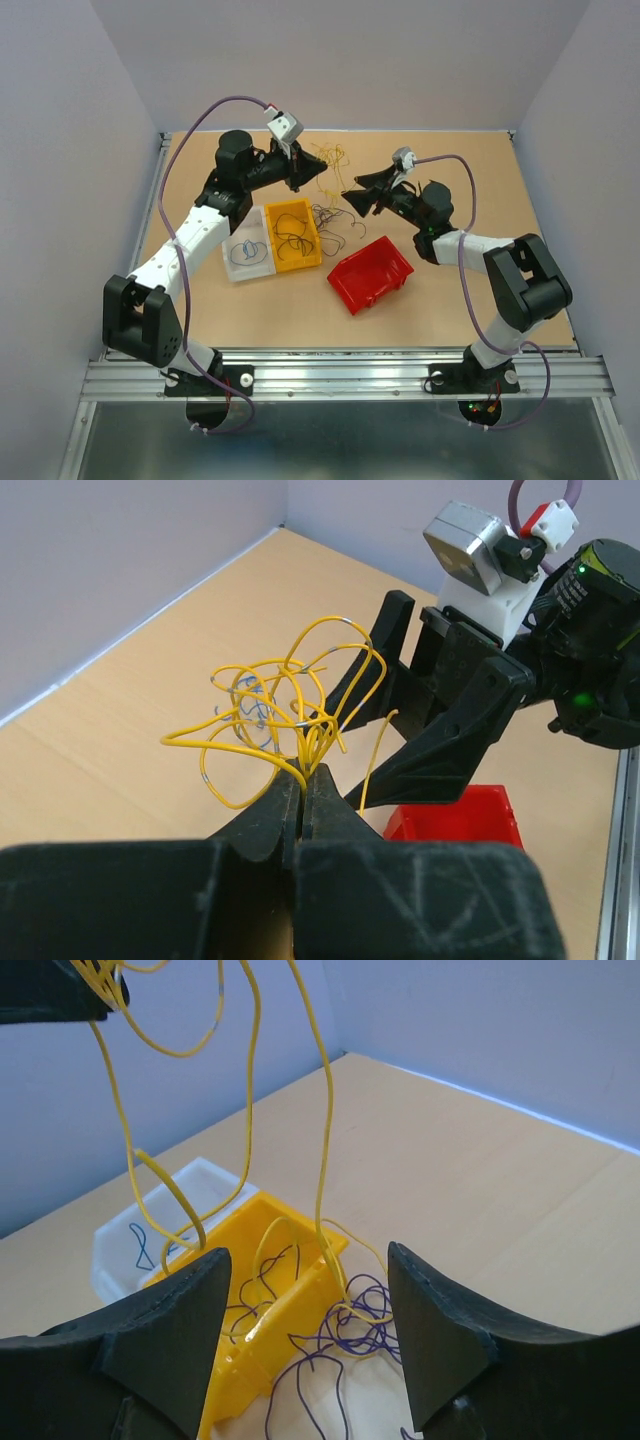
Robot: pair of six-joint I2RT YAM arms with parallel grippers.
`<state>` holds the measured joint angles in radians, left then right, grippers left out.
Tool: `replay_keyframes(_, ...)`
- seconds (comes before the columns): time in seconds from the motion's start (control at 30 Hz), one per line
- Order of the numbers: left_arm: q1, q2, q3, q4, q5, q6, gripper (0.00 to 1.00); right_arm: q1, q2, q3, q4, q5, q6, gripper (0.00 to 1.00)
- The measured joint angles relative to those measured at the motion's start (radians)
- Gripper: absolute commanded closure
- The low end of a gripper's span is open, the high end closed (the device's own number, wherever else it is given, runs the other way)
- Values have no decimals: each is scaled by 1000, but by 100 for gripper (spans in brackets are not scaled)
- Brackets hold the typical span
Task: Untangle the cables
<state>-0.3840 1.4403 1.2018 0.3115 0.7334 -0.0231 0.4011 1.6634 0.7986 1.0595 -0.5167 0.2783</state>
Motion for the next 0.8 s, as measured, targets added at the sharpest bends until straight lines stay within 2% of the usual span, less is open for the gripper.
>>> replay_keyframes(0.27, 0, 5, 18, -24, 38, -6, 100, 0, 65, 97, 5, -19, 11, 40)
replay_keyframes(0.37, 0, 5, 20, -27, 51, -12, 100, 0, 95, 126, 6, -27, 23, 45)
replay_keyframes(0.47, 0, 5, 24, -33, 66, -18, 100, 0, 124, 146, 5, -35, 42, 76)
replay_keyframes(0.6, 0, 5, 28, -40, 79, -20, 100, 0, 132, 156, 5, -42, 59, 99)
replay_keyframes(0.63, 0, 5, 29, -40, 79, -19, 100, 0, 132, 156, 6, -40, 62, 100)
replay_keyframes(0.8, 0, 5, 29, -58, 37, 9, 81, 2, 66, 97, -13, 95, 75, 99)
